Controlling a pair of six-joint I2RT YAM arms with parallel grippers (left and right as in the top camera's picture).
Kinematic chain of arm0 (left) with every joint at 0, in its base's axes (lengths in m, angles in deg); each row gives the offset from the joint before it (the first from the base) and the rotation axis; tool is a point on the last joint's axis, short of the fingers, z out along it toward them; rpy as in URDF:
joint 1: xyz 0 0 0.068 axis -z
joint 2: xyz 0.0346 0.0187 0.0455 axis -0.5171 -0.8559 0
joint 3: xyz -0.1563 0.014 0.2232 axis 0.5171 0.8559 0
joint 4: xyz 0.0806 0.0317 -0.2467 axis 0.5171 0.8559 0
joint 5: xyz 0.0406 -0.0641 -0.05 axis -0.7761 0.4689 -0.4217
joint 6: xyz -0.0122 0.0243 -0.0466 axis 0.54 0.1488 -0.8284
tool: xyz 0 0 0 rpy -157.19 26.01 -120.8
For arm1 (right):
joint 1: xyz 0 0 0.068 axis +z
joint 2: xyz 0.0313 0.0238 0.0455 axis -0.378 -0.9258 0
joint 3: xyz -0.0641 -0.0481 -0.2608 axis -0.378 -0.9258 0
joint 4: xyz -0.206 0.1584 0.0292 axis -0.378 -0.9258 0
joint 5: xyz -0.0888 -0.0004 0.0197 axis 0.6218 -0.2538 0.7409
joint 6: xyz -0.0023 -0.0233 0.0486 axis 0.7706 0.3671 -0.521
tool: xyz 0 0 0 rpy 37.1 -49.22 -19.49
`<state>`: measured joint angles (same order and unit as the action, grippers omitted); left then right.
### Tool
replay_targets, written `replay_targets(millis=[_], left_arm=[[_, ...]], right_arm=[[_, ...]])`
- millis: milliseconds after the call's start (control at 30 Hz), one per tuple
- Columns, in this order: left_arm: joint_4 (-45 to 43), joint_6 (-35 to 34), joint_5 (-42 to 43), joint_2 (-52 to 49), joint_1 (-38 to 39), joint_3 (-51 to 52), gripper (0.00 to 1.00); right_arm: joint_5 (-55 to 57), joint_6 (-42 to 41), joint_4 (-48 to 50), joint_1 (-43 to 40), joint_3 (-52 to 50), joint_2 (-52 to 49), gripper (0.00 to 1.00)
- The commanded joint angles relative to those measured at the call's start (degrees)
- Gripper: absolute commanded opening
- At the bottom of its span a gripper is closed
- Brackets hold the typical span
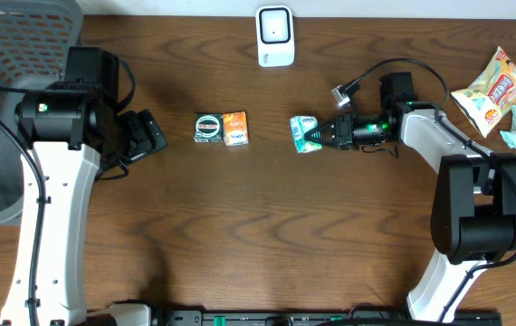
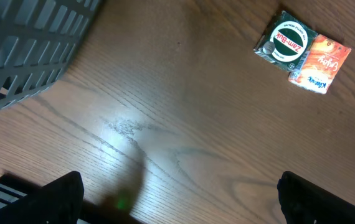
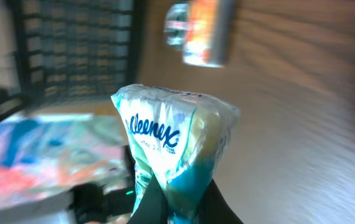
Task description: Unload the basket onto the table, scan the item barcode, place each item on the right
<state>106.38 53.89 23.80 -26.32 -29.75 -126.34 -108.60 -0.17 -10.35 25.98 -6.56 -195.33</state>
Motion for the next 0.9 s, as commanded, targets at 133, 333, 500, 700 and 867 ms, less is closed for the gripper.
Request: replay_targets(millis=[133, 333, 500, 700, 867], left_arm=[[0.37, -0.52, -0.33, -0.31, -0.04, -0.07, 0.98], [0.37, -0.52, -0.33, -0.31, -0.04, -0.07, 0.98], [0.37, -0.52, -0.33, -0.31, -0.02, -0.07, 0.98], [0.37, -0.52, -0.33, -0.31, -0.04, -0.07, 0.98], [0.37, -0.52, -0.33, -0.31, -0.04, -0.07, 0.98]], right_arm=[[-11.3, 4.59, 0.26, -0.35, 0.31, 1.33, 0.01], [-15.89, 5.14, 3.65, -2.71, 0.31, 1.33, 0.01], [-16.65, 5.11, 3.89, -5.68, 0.31, 1.33, 0.01], [-18.18, 5.14, 3.91, -6.03, 0.31, 1.33, 0.01], [-18.16, 5.14, 3.96, -6.01, 0.31, 1.33, 0.01]])
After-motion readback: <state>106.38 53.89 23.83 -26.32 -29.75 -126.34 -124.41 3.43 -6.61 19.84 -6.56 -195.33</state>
